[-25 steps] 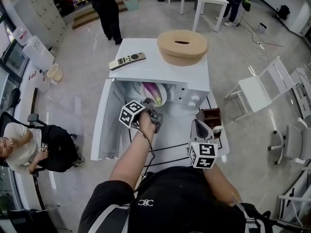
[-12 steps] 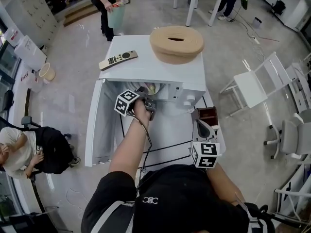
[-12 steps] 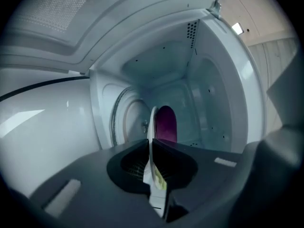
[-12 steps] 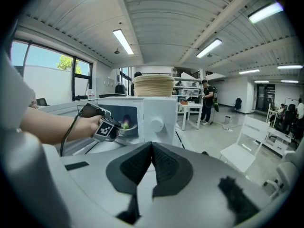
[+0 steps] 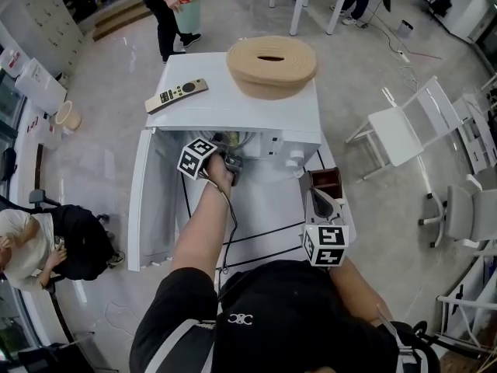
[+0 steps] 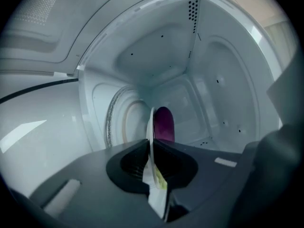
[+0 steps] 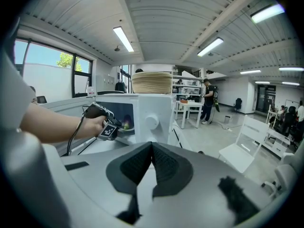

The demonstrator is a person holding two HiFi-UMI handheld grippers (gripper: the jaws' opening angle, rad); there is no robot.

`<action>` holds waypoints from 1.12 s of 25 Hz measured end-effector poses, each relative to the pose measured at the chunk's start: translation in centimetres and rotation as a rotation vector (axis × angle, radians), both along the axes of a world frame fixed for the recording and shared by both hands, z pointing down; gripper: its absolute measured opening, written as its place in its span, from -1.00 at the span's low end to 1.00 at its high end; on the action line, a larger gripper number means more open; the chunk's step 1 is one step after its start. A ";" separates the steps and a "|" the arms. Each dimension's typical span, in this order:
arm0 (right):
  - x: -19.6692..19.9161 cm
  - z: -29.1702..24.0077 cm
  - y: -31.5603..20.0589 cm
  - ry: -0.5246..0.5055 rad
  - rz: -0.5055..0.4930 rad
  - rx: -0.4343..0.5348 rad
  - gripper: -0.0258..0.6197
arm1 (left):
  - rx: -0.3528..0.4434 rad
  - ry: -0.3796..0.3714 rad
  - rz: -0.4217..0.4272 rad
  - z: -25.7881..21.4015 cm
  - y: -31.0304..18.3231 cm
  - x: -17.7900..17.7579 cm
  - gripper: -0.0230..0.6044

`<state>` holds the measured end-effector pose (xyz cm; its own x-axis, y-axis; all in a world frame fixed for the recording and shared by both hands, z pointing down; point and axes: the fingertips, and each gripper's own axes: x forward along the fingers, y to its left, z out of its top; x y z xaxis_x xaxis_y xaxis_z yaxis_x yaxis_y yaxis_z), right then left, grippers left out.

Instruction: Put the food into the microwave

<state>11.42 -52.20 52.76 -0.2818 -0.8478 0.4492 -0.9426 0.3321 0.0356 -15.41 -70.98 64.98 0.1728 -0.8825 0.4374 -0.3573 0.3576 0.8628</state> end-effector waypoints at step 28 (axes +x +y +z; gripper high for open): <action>-2.1 -0.2 0.1 0.000 -0.120 0.044 -0.90 | 0.040 -0.735 0.198 -2.1 -1.6 -1.5 -0.43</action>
<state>9.35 -52.12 52.59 -0.3824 -0.8272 0.4118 -0.8963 0.4404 0.0523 -16.87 -72.60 62.87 0.0056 -0.8830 0.4694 -0.8991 0.2009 0.3888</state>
